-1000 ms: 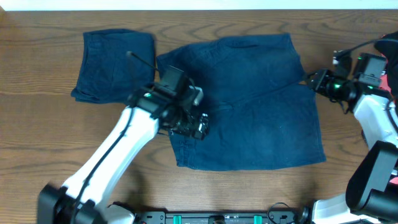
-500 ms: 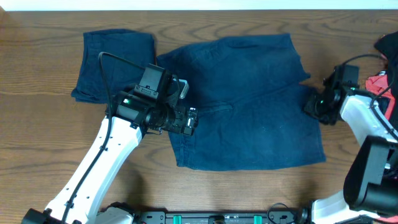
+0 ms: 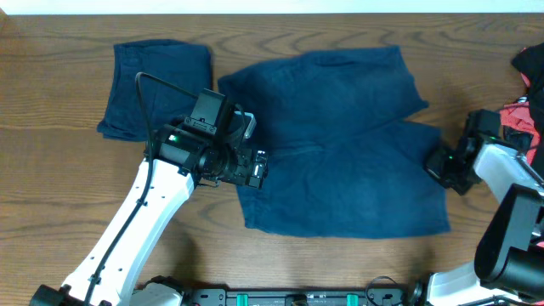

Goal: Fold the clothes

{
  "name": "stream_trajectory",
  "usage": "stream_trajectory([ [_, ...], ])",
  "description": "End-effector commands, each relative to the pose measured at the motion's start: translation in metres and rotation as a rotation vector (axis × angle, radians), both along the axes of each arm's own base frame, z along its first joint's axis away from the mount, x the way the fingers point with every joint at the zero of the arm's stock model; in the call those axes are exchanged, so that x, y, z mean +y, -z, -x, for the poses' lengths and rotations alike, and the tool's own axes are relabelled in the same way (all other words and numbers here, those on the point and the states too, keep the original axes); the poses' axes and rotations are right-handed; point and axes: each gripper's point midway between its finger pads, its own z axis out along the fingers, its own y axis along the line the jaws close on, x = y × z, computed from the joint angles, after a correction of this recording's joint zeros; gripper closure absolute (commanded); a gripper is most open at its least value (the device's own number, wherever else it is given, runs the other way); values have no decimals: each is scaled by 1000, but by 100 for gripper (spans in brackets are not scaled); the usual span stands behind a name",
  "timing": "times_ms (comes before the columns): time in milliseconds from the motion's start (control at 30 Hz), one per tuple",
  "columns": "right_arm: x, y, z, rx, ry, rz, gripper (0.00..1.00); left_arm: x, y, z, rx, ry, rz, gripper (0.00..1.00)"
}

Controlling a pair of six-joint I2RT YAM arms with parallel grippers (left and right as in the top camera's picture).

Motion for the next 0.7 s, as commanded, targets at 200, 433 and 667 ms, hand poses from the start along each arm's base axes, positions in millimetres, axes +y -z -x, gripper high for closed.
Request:
stream_trajectory([
  [200, -40, -2, 47, 109, 99, 126, 99, 3, -2, -5, -14, -12, -12, 2],
  [433, 3, -106, -56, -505, -139, -81, 99, 2, -2, -5, -15, -12, -11, 2],
  [667, 9, -142, -112, -730, -91, -13, 99, 1, -4, -10, -34, -12, -3, 2],
])
